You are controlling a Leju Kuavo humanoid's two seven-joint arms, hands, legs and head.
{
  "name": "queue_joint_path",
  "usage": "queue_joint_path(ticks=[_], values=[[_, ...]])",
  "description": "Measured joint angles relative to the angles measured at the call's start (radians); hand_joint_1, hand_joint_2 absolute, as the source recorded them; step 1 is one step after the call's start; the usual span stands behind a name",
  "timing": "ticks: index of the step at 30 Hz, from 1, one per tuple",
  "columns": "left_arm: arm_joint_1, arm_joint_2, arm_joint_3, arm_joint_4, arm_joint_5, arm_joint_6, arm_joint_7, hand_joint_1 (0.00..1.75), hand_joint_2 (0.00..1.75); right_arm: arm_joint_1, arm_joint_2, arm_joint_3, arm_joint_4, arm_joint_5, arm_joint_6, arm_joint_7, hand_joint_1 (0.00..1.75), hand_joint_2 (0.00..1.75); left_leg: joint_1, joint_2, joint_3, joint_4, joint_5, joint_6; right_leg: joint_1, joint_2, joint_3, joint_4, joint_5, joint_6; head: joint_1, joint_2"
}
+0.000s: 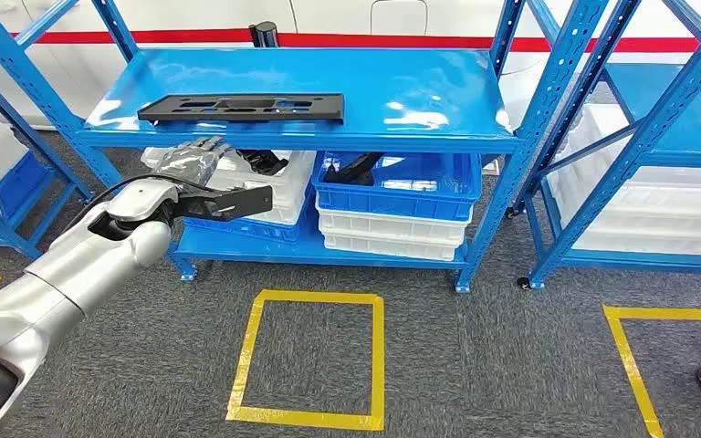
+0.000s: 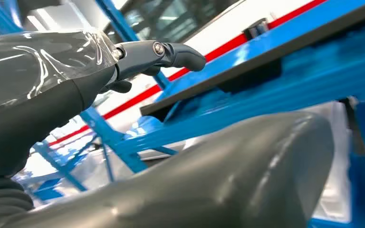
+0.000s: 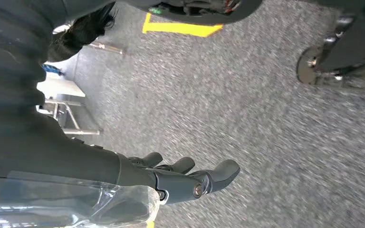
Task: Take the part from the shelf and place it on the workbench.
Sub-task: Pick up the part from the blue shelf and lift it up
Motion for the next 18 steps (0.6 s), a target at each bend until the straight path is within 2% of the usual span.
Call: queue_joint_path(ticks=[2,3,5,7,9,10,11,12,14,15,16,18], values=[[-0.004,0.004,0.001,0.000,0.002,-0.001,0.019,0.00,0.00,0.000,0.000,0.001,0.000,-0.001,0.000,0.001,0.00,1.75,0.002,-0.001,0.001,-0.001,0.000,-0.001,0.003,0.000,-0.003,0.003,-0.003,-0.011,-0.003,0.000],[-0.008,0.009,0.003,0.000,0.004,-0.002,0.038,0.00,0.00,0.000,0.000,0.001,0.000,-0.002,-0.001,0.003,0.00,1.75,0.003,-0.001,0.001,-0.001,-0.001,-0.002,0.004,0.000,-0.004,0.006,-0.005,-0.023,-0.005,0.000],[-0.019,0.022,0.011,0.002,0.008,-0.002,0.073,0.00,0.00,0.000,0.001,0.003,0.000,-0.004,-0.003,0.006,0.00,1.75,0.007,0.000,-0.007,0.024,-0.018,-0.006,0.005,0.002,-0.002,0.007,-0.006,-0.037,-0.006,0.000],[-0.032,0.034,0.020,0.005,0.009,-0.002,0.107,0.00,0.00,0.001,0.001,0.005,0.000,-0.006,-0.004,0.008,0.00,1.75,0.008,0.001,-0.054,0.127,-0.070,-0.010,0.006,0.003,-0.001,0.006,-0.007,-0.045,-0.008,0.000],[-0.040,0.045,0.024,0.011,0.012,-0.002,0.146,0.00,0.00,0.001,0.001,0.006,0.000,-0.010,-0.005,0.010,0.00,1.75,0.006,0.001,-0.129,0.270,-0.124,-0.010,0.010,0.002,0.002,0.006,-0.010,-0.049,-0.009,0.000],[-0.040,0.050,0.025,0.014,0.016,-0.003,0.167,0.00,0.00,0.001,0.001,0.006,0.000,-0.012,-0.005,0.012,0.00,1.75,0.005,0.001,-0.154,0.310,-0.131,-0.007,0.012,0.002,0.004,0.006,-0.012,-0.052,-0.009,0.000],[-0.040,0.055,0.027,0.016,0.021,-0.006,0.191,0.00,0.00,0.001,0.001,0.006,0.000,-0.014,-0.006,0.013,0.00,1.75,0.003,0.001,-0.161,0.311,-0.118,-0.001,0.015,0.003,0.007,0.006,-0.014,-0.054,-0.009,0.000],[-0.041,0.060,0.030,0.017,0.028,-0.007,0.214,0.00,0.00,0.001,0.001,0.006,0.000,-0.016,-0.008,0.015,0.00,1.75,0.000,0.001,-0.147,0.270,-0.088,0.007,0.018,0.003,0.010,0.006,-0.015,-0.055,-0.010,0.000],[-0.046,0.070,0.042,0.017,0.043,-0.002,0.258,0.00,0.00,0.000,0.002,0.007,0.000,-0.020,-0.011,0.018,0.00,1.75,-0.012,0.001,-0.087,0.124,-0.012,0.032,0.023,0.004,0.015,0.006,-0.019,-0.057,-0.009,0.000],[-0.050,0.076,0.048,0.017,0.049,0.002,0.275,0.00,0.00,0.000,0.003,0.008,0.000,-0.023,-0.013,0.019,0.00,1.75,-0.019,0.003,-0.062,0.064,0.013,0.041,0.024,0.004,0.016,0.005,-0.021,-0.056,-0.009,0.000],[-0.053,0.081,0.053,0.014,0.055,0.006,0.291,0.00,0.00,0.000,0.003,0.009,0.000,-0.025,-0.014,0.021,0.00,1.75,-0.026,0.004,-0.047,0.026,0.026,0.046,0.024,0.004,0.016,0.005,-0.022,-0.054,-0.009,0.000],[-0.055,0.094,0.060,0.004,0.064,0.008,0.313,0.00,0.00,0.000,0.004,0.012,0.000,-0.028,-0.016,0.023,0.00,1.75,-0.033,0.006,-0.041,0.009,0.027,0.044,0.022,0.002,0.016,0.002,-0.023,-0.045,-0.009,0.000]])
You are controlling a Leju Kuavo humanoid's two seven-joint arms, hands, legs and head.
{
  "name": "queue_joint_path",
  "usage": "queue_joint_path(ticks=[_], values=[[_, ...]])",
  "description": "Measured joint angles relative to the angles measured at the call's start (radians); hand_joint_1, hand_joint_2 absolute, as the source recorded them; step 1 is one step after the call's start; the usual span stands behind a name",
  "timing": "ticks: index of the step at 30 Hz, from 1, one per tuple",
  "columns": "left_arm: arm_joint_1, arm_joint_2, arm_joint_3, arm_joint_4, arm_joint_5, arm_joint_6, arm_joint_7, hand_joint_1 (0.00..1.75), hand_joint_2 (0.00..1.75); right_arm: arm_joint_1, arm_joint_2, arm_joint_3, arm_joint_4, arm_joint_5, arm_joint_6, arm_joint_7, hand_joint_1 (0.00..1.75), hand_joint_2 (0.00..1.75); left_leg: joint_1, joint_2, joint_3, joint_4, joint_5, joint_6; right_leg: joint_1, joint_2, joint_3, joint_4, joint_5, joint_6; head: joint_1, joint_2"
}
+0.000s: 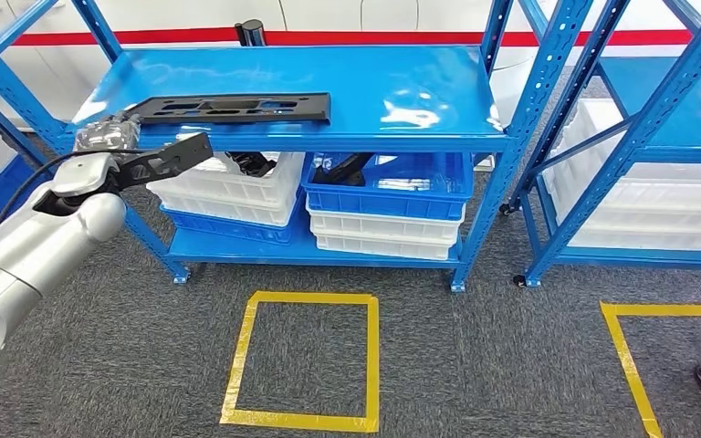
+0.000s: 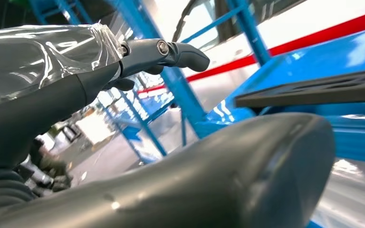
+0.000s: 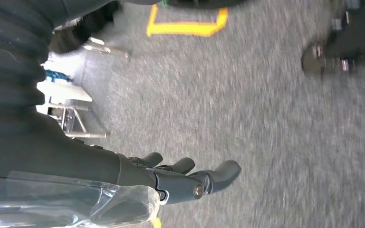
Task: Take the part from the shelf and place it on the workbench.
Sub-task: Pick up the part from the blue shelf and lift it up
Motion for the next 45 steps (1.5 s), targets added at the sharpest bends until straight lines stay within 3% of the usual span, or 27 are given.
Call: queue_joint_path(ticks=[3,6,7,8,9,12,14,17,19,21,23,24,26,28,30,33,34,36,37,38,39,40,42,43,45], values=[[0.001,0.015,0.012,-0.022,0.004,0.000,0.013,0.00,0.00,-0.001,0.000,0.004,0.000,-0.001,-0.002,0.001,0.00,1.75,0.009,-0.001,0.015,-0.020,0.006,-0.001,0.000,-0.006,-0.011,0.037,-0.029,0.013,0.001,0.000],[0.006,0.021,0.015,-0.036,0.004,0.000,0.015,0.00,0.00,-0.001,-0.001,0.007,0.000,-0.002,-0.002,0.001,0.00,1.75,0.012,-0.002,0.022,-0.026,0.006,0.003,0.002,-0.008,-0.092,0.207,-0.109,0.019,0.003,0.000],[0.011,0.023,0.015,-0.040,0.004,0.000,0.016,0.00,0.00,-0.001,-0.002,0.007,0.000,-0.002,-0.002,0.001,0.00,1.75,0.012,-0.003,0.023,-0.026,0.006,0.004,0.002,-0.008,-0.115,0.250,-0.119,0.021,0.003,0.000],[0.015,0.025,0.015,-0.043,0.003,0.000,0.016,0.00,0.00,-0.001,-0.002,0.008,0.000,-0.002,-0.002,0.001,0.00,1.75,0.012,-0.003,0.024,-0.026,0.005,0.004,0.002,-0.009,-0.123,0.260,-0.110,0.022,0.003,0.000],[0.018,0.028,0.015,-0.047,0.001,0.000,0.016,0.00,0.00,-0.001,-0.002,0.008,0.000,-0.001,-0.003,0.000,0.00,1.75,0.012,-0.004,0.025,-0.025,0.004,0.003,0.002,-0.009,-0.112,0.231,-0.085,0.023,0.004,0.000],[0.020,0.033,0.014,-0.057,-0.012,-0.001,0.009,0.00,0.00,-0.002,-0.004,0.010,0.000,-0.001,-0.004,-0.005,0.00,1.75,0.011,-0.006,0.026,-0.018,-0.003,-0.006,0.002,-0.011,-0.026,0.043,0.004,0.017,0.004,0.000],[0.021,0.037,0.012,-0.059,-0.020,-0.004,0.000,0.00,0.00,-0.002,-0.004,0.012,0.000,-0.001,-0.004,-0.007,0.00,1.75,0.007,-0.006,0.024,-0.013,-0.007,-0.014,0.004,-0.012,-0.001,-0.011,0.015,0.007,0.003,0.000],[0.024,0.038,0.008,-0.059,-0.029,-0.005,-0.022,0.00,0.00,-0.004,-0.004,0.013,0.000,-0.002,-0.004,-0.009,0.00,1.75,0.010,-0.006,0.018,-0.003,-0.016,-0.027,0.004,-0.011,0.001,-0.018,0.017,-0.008,0.002,0.000],[0.024,0.038,0.006,-0.059,-0.038,-0.002,-0.051,0.00,0.00,-0.005,-0.004,0.014,0.000,-0.002,-0.004,-0.009,0.00,1.75,0.016,-0.006,-0.015,0.069,-0.057,-0.039,-0.001,-0.011,0.003,-0.021,0.019,-0.016,-0.001,0.000],[0.028,0.035,0.002,-0.058,-0.046,0.000,-0.087,0.00,0.00,-0.005,-0.004,0.016,0.000,-0.005,-0.001,-0.008,0.00,1.75,0.024,-0.006,-0.081,0.207,-0.116,-0.052,-0.002,-0.011,0.003,-0.020,0.018,-0.019,-0.003,0.000],[0.037,0.029,-0.006,-0.058,-0.051,0.002,-0.121,0.00,0.00,-0.005,-0.004,0.018,0.000,-0.008,0.000,-0.006,0.00,1.75,0.031,-0.006,-0.123,0.286,-0.131,-0.059,-0.004,-0.010,0.003,-0.020,0.017,-0.019,-0.003,0.000],[0.040,0.025,-0.009,-0.057,-0.053,0.002,-0.136,0.00,0.00,-0.005,-0.005,0.020,0.000,-0.009,0.001,-0.004,0.00,1.75,0.034,-0.006,-0.117,0.266,-0.111,-0.061,-0.005,-0.009,0.004,-0.020,0.016,-0.017,-0.003,0.000],[0.040,0.018,-0.014,-0.057,-0.056,0.002,-0.163,0.00,0.00,-0.006,-0.005,0.022,0.000,-0.011,0.002,-0.003,0.00,1.75,0.038,-0.006,-0.057,0.131,-0.043,-0.061,-0.008,-0.008,0.008,-0.020,0.012,-0.011,-0.003,0.000],[0.038,0.010,-0.017,-0.057,-0.056,0.003,-0.175,0.00,0.00,-0.006,-0.005,0.024,0.000,-0.014,0.003,-0.002,0.00,1.75,0.032,-0.006,0.002,0.014,-0.008,-0.054,-0.008,-0.006,0.011,-0.021,0.008,0.000,-0.003,0.000],[0.038,0.005,-0.020,-0.057,-0.056,0.003,-0.177,0.00,0.00,-0.007,-0.005,0.026,0.000,-0.017,0.003,-0.001,0.00,1.75,0.023,-0.007,0.016,-0.009,-0.012,-0.042,-0.007,-0.005,0.012,-0.024,0.007,0.012,-0.003,0.000],[0.037,-0.004,-0.021,-0.057,-0.056,0.003,-0.178,0.00,0.00,-0.007,-0.007,0.028,0.000,-0.018,0.003,0.000,0.00,1.75,0.025,-0.008,0.025,-0.016,-0.012,-0.020,-0.009,-0.007,0.009,-0.005,-0.009,0.028,-0.002,0.000],[0.036,-0.007,-0.021,-0.056,-0.056,0.003,-0.178,0.00,0.00,-0.008,-0.007,0.029,0.000,-0.018,0.003,0.000,0.00,1.75,0.027,-0.007,0.031,-0.019,-0.013,-0.013,-0.008,-0.009,-0.008,0.032,-0.028,0.029,-0.002,0.000],[0.036,-0.011,-0.023,-0.056,-0.055,0.002,-0.181,0.00,0.00,-0.007,-0.009,0.029,0.000,-0.019,0.003,0.000,0.00,1.75,0.023,-0.007,0.038,-0.020,-0.019,-0.001,-0.005,-0.010,-0.074,0.160,-0.079,0.028,-0.001,0.000],[0.038,-0.013,-0.026,-0.056,-0.055,0.000,-0.183,0.00,0.00,-0.007,-0.010,0.029,0.000,-0.019,0.003,-0.001,0.00,1.75,0.021,-0.007,0.042,-0.020,-0.022,0.003,-0.004,-0.010,-0.110,0.220,-0.094,0.028,0.000,0.000],[0.040,-0.015,-0.029,-0.056,-0.055,-0.003,-0.186,0.00,0.00,-0.007,-0.010,0.029,0.000,-0.019,0.004,-0.001,0.00,1.75,0.018,-0.007,0.047,-0.020,-0.027,0.006,-0.003,-0.010,-0.135,0.254,-0.093,0.027,0.000,0.000],[0.041,-0.017,-0.033,-0.055,-0.055,-0.006,-0.188,0.00,0.00,-0.007,-0.010,0.029,0.000,-0.019,0.004,-0.002,0.00,1.75,0.016,-0.008,0.054,-0.020,-0.032,0.008,-0.002,-0.010,-0.141,0.250,-0.072,0.025,0.001,0.000],[0.042,-0.018,-0.036,-0.054,-0.055,-0.008,-0.190,0.00,0.00,-0.007,-0.010,0.030,0.000,-0.019,0.005,-0.003,0.00,1.75,0.014,-0.009,0.062,-0.020,-0.038,0.008,-0.001,-0.010,-0.127,0.207,-0.037,0.022,0.001,0.000],[0.041,-0.019,-0.039,-0.053,-0.055,-0.014,-0.191,0.00,0.00,-0.007,-0.011,0.031,0.000,-0.020,0.005,-0.003,0.00,1.75,0.010,-0.010,0.078,-0.019,-0.052,0.003,0.003,-0.010,-0.069,0.074,0.034,0.013,0.001,0.000],[0.039,-0.019,-0.040,-0.053,-0.055,-0.017,-0.192,0.00,0.00,-0.007,-0.011,0.031,0.000,-0.020,0.005,-0.003,0.00,1.75,0.008,-0.010,0.082,-0.018,-0.059,-0.001,0.005,-0.010,-0.045,0.022,0.049,0.009,0.001,0.000],[0.036,-0.019,-0.042,-0.052,-0.055,-0.020,-0.193,0.00,0.00,-0.007,-0.011,0.033,0.001,-0.021,0.006,-0.003,0.00,1.75,0.005,-0.011,0.085,-0.018,-0.069,-0.010,0.009,-0.010,-0.026,-0.017,0.043,0.001,0.001,0.000]])
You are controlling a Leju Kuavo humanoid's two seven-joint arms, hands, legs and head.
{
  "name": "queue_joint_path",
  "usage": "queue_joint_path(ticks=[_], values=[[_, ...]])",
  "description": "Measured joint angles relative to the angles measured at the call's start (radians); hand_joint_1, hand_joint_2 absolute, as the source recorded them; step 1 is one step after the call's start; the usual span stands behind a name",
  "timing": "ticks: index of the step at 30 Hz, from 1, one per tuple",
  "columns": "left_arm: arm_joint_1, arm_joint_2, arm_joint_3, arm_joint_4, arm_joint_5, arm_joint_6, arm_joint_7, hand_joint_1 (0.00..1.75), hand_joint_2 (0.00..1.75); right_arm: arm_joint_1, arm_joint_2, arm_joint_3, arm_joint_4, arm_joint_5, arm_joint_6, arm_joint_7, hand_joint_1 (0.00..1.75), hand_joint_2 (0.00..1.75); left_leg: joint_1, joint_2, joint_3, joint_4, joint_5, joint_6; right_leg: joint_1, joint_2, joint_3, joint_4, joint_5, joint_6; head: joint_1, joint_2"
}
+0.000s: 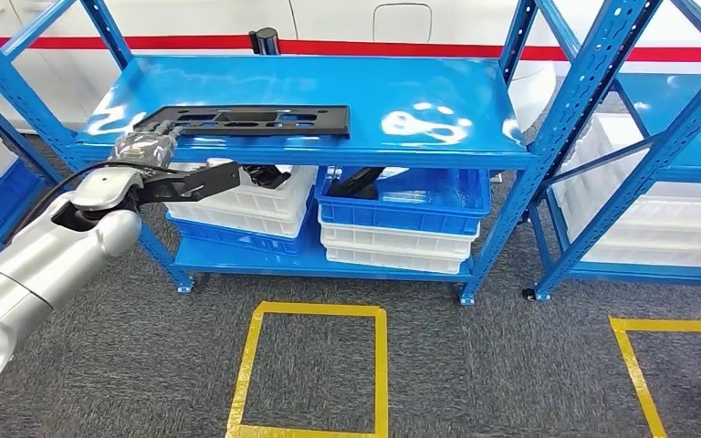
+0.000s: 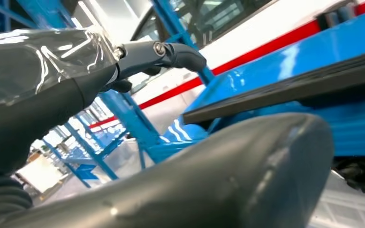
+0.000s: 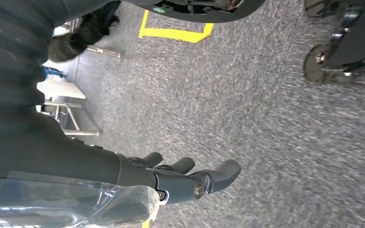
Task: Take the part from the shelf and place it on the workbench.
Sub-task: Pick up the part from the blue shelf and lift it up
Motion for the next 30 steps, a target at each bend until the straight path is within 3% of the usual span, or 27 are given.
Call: queue_joint_path(ticks=[2,4,7,8,9,10,12,13,14,18,20,22,23,24,25,28,29,30], values=[[-0.001,0.000,0.000,0.000,0.000,0.000,-0.001,0.00,0.00,-0.001,0.000,0.002,0.000,-0.001,0.000,0.000,0.00,1.75,0.003,0.000,0.001,0.001,-0.008,-0.010,-0.002,0.001,0.005,-0.006,-0.006,-0.009,0.000,0.000],[-0.003,0.000,0.001,0.000,0.000,0.000,-0.002,0.00,0.00,-0.001,-0.002,0.003,0.000,-0.002,0.000,0.000,0.00,1.75,0.008,0.001,-0.022,0.054,-0.033,-0.023,-0.007,0.002,0.017,-0.010,-0.015,-0.018,-0.002,0.000],[0.002,0.002,0.000,0.000,0.001,-0.004,-0.002,0.00,0.00,0.000,-0.003,0.004,0.000,-0.002,0.000,-0.001,0.00,1.75,0.020,0.002,-0.144,0.258,-0.092,-0.043,-0.013,0.003,0.041,-0.012,-0.037,-0.023,-0.005,0.000],[0.008,0.002,0.000,0.000,0.001,-0.005,-0.002,0.00,0.00,0.002,-0.002,0.004,0.000,-0.002,0.001,0.000,0.00,1.75,0.024,0.002,-0.180,0.303,-0.090,-0.047,-0.014,0.003,0.053,-0.012,-0.047,-0.022,-0.006,0.000],[0.014,0.002,-0.001,0.000,0.001,-0.006,-0.002,0.00,0.00,0.003,-0.002,0.005,0.000,-0.002,0.001,0.000,0.00,1.75,0.027,0.002,-0.198,0.309,-0.069,-0.050,-0.016,0.003,0.066,-0.012,-0.057,-0.019,-0.006,0.000],[0.018,0.002,-0.001,0.000,0.002,-0.006,-0.002,0.00,0.00,0.004,-0.002,0.005,0.000,-0.002,0.001,0.000,0.00,1.75,0.029,0.002,-0.196,0.272,-0.027,-0.051,-0.019,0.003,0.083,-0.012,-0.069,-0.015,-0.006,0.000],[0.018,0.003,0.000,0.001,0.001,-0.006,-0.002,0.00,0.00,0.005,-0.002,0.005,0.000,-0.002,0.001,0.001,0.00,1.75,0.030,0.004,-0.150,0.132,0.070,-0.052,-0.022,0.003,0.116,-0.014,-0.094,-0.005,-0.005,0.000],[0.016,0.004,0.000,0.001,0.001,-0.006,-0.002,0.00,0.00,0.004,-0.002,0.005,0.000,-0.002,0.002,0.001,0.00,1.75,0.027,0.005,-0.125,0.071,0.096,-0.048,-0.022,0.003,0.129,-0.017,-0.104,0.001,-0.006,0.000],[0.016,0.005,0.000,0.001,0.001,-0.007,-0.002,0.00,0.00,0.003,-0.002,0.005,0.001,-0.002,0.002,0.001,0.00,1.75,0.022,0.006,-0.108,0.034,0.103,-0.042,-0.021,0.003,0.137,-0.022,-0.111,0.008,-0.005,0.000],[0.017,0.008,0.002,0.001,0.004,-0.006,-0.002,0.00,0.00,0.000,-0.001,0.005,0.002,-0.003,0.004,0.004,0.00,1.75,0.019,0.005,-0.075,0.000,0.075,-0.007,-0.019,0.000,0.143,-0.006,-0.106,0.027,-0.004,0.000],[0.017,0.009,0.003,0.001,0.009,-0.006,-0.003,0.00,0.00,-0.001,-0.001,0.005,0.002,-0.004,0.004,0.005,0.00,1.75,0.021,0.003,-0.051,-0.014,0.069,0.004,-0.017,-0.002,0.090,0.088,-0.117,0.030,-0.001,0.000],[0.024,0.010,0.002,0.001,0.016,-0.007,-0.005,0.00,0.00,-0.001,-0.001,0.005,0.002,-0.007,0.004,0.005,0.00,1.75,0.017,0.002,-0.032,-0.020,0.056,0.013,-0.012,-0.002,0.001,0.217,-0.164,0.028,0.001,0.000],[0.030,0.010,0.001,0.001,0.019,-0.007,-0.006,0.00,0.00,0.000,-0.001,0.005,0.002,-0.007,0.004,0.005,0.00,1.75,0.015,0.002,-0.023,-0.021,0.048,0.017,-0.009,-0.002,-0.036,0.259,-0.186,0.026,0.002,0.000],[0.037,0.010,0.001,0.001,0.020,-0.007,-0.007,0.00,0.00,0.000,-0.001,0.005,0.003,-0.008,0.004,0.006,0.00,1.75,0.012,0.001,-0.011,-0.021,0.039,0.019,-0.006,-0.002,-0.060,0.269,-0.189,0.023,0.002,0.000],[0.041,0.010,0.001,0.001,0.020,-0.007,-0.009,0.00,0.00,0.000,-0.001,0.005,0.003,-0.008,0.004,0.006,0.00,1.75,0.008,0.000,0.001,-0.021,0.030,0.020,-0.002,-0.002,-0.069,0.245,-0.167,0.017,0.002,0.000],[0.042,0.010,0.000,0.001,0.019,-0.012,-0.015,0.00,0.00,0.003,-0.004,0.006,0.003,-0.009,0.004,0.005,0.00,1.75,-0.001,-0.002,0.038,-0.022,0.001,0.020,0.015,-0.002,-0.036,0.052,-0.008,-0.012,0.002,0.000],[0.042,0.010,0.000,0.001,0.018,-0.016,-0.017,0.00,0.00,0.004,-0.005,0.006,0.004,-0.010,0.004,0.004,0.00,1.75,-0.003,-0.003,0.044,-0.022,-0.007,0.017,0.020,-0.002,-0.025,0.007,0.020,-0.020,0.002,0.000],[0.042,0.010,-0.001,0.001,0.018,-0.019,-0.019,0.00,0.00,0.004,-0.006,0.006,0.004,-0.010,0.004,0.003,0.00,1.75,-0.004,-0.004,0.047,-0.023,-0.015,0.012,0.023,-0.002,-0.020,-0.016,0.030,-0.025,0.002,0.000]])
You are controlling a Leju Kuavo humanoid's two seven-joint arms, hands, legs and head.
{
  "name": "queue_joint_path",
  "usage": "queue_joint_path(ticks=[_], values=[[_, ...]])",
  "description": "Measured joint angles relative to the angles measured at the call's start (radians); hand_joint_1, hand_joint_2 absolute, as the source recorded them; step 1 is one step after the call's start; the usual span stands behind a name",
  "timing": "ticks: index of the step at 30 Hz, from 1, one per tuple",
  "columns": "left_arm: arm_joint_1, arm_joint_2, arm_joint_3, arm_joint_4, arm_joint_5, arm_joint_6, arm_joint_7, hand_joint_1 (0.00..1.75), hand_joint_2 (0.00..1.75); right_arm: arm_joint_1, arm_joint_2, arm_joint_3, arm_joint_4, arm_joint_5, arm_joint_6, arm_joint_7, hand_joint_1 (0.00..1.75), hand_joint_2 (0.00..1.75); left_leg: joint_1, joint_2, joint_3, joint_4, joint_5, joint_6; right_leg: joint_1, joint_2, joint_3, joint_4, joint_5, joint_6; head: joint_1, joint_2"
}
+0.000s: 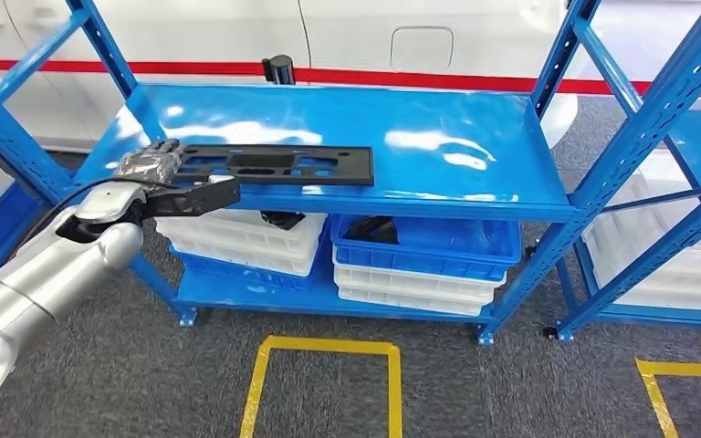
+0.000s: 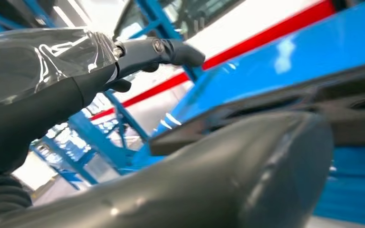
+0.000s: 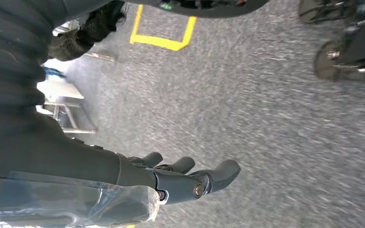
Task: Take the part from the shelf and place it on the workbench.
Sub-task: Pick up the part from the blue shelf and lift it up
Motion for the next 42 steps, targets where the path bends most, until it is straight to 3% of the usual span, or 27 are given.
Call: queue_joint_path(ticks=[3,5,8,9,10,11,13,15,17,21,22,25,28,30,36,42], values=[[-0.003,0.001,0.002,-0.001,0.000,-0.002,-0.001,0.00,0.00,-0.001,0.001,0.000,0.000,0.000,0.000,-0.001,0.00,1.75,-0.002,-0.001,0.009,0.005,-0.014,-0.016,-0.004,-0.003,0.015,-0.015,-0.003,-0.009,0.001,0.000],[-0.012,0.002,0.004,-0.002,0.000,-0.001,-0.001,0.00,0.00,-0.002,0.000,0.000,-0.001,0.000,-0.001,-0.002,0.00,1.75,0.001,0.000,-0.013,0.062,-0.043,-0.027,-0.011,-0.004,0.028,-0.020,-0.005,-0.015,0.000,0.000],[-0.015,0.004,0.002,-0.002,0.013,-0.007,-0.009,0.00,0.00,-0.005,0.000,0.000,-0.001,-0.001,-0.001,-0.003,0.00,1.75,0.016,0.002,-0.135,0.263,-0.113,-0.047,-0.015,-0.001,0.036,-0.020,-0.013,-0.018,-0.001,0.000],[-0.013,0.004,0.002,-0.002,0.020,-0.009,-0.016,0.00,0.00,-0.005,0.000,0.001,-0.001,-0.001,-0.001,-0.003,0.00,1.75,0.020,0.003,-0.169,0.301,-0.118,-0.052,-0.016,0.000,0.038,-0.020,-0.016,-0.018,-0.001,0.000],[-0.011,0.004,0.002,-0.002,0.026,-0.010,-0.024,0.00,0.00,-0.005,0.000,0.002,-0.001,-0.001,0.000,-0.004,0.00,1.75,0.024,0.003,-0.185,0.302,-0.103,-0.054,-0.017,0.001,0.041,-0.020,-0.019,-0.016,-0.001,0.000],[-0.010,0.004,0.002,-0.002,0.031,-0.010,-0.031,0.00,0.00,-0.005,0.000,0.002,-0.001,-0.001,0.000,-0.004,0.00,1.75,0.026,0.004,-0.181,0.263,-0.069,-0.056,-0.018,0.002,0.046,-0.020,-0.022,-0.015,-0.002,0.000],[-0.013,0.004,0.003,-0.002,0.037,-0.006,-0.041,0.00,0.00,-0.005,-0.001,0.003,-0.001,-0.002,0.000,-0.003,0.00,1.75,0.027,0.005,-0.132,0.113,0.023,-0.055,-0.018,0.004,0.057,-0.020,-0.029,-0.008,-0.001,0.000],[-0.016,0.001,0.003,-0.001,0.044,0.007,-0.053,0.00,0.00,-0.006,-0.001,0.004,-0.001,-0.003,0.000,-0.003,0.00,1.75,0.020,0.006,-0.097,0.013,0.069,-0.047,-0.018,0.005,0.062,-0.022,-0.033,0.000,-0.001,0.000],[-0.015,-0.006,0.005,-0.002,0.057,0.030,-0.071,0.00,0.00,-0.006,-0.001,0.004,-0.001,-0.005,-0.001,-0.002,0.00,1.75,0.016,0.006,-0.091,0.001,0.073,-0.037,-0.016,0.006,0.061,-0.022,-0.037,0.008,-0.001,0.000],[-0.012,-0.048,0.014,-0.023,0.089,0.100,-0.109,0.00,0.00,-0.006,-0.008,0.010,-0.001,-0.006,-0.001,0.009,0.00,1.75,0.017,0.000,-0.089,0.000,0.083,-0.037,-0.012,0.004,0.064,-0.024,-0.037,-0.022,0.000,0.000],[-0.010,-0.065,0.015,-0.036,0.094,0.109,-0.113,0.00,0.00,-0.007,-0.009,0.012,-0.001,-0.006,-0.001,0.011,0.00,1.75,0.016,-0.002,-0.089,0.000,0.083,-0.035,-0.012,0.003,0.066,-0.027,-0.037,-0.021,0.000,0.000],[-0.005,-0.118,0.017,-0.072,0.107,0.118,-0.120,0.00,0.00,-0.009,-0.016,0.015,-0.001,-0.007,-0.001,0.011,0.00,1.75,0.013,-0.003,-0.088,0.001,0.082,-0.027,-0.014,0.002,0.071,-0.034,-0.034,-0.011,0.000,0.000],[0.005,-0.179,0.016,-0.101,0.122,0.129,-0.144,0.00,0.00,-0.010,-0.023,0.017,-0.001,-0.006,-0.003,0.002,0.00,1.75,0.011,-0.002,-0.088,0.001,0.081,-0.023,-0.018,0.002,0.074,-0.041,-0.032,0.015,0.000,0.000],[0.012,-0.222,0.016,-0.112,0.126,0.139,-0.168,0.00,0.00,-0.011,-0.027,0.019,-0.001,-0.003,-0.006,-0.007,0.00,1.75,0.010,-0.002,-0.088,0.001,0.080,-0.021,-0.019,0.002,0.075,-0.042,-0.032,0.024,0.000,0.000],[0.029,-0.319,0.011,-0.118,0.129,0.154,-0.208,0.00,0.00,-0.012,-0.036,0.026,-0.001,-0.001,-0.020,-0.029,0.00,1.75,0.011,-0.001,-0.087,0.001,0.079,-0.020,-0.019,0.002,0.075,-0.043,-0.031,0.027,0.000,0.000],[0.044,-0.344,0.006,-0.116,0.140,0.145,-0.184,0.00,0.00,-0.012,-0.043,0.031,-0.001,-0.001,-0.024,-0.011,0.00,1.75,0.014,-0.001,-0.086,-0.003,0.080,-0.022,-0.017,0.002,0.075,-0.042,-0.031,0.026,0.000,0.000]])
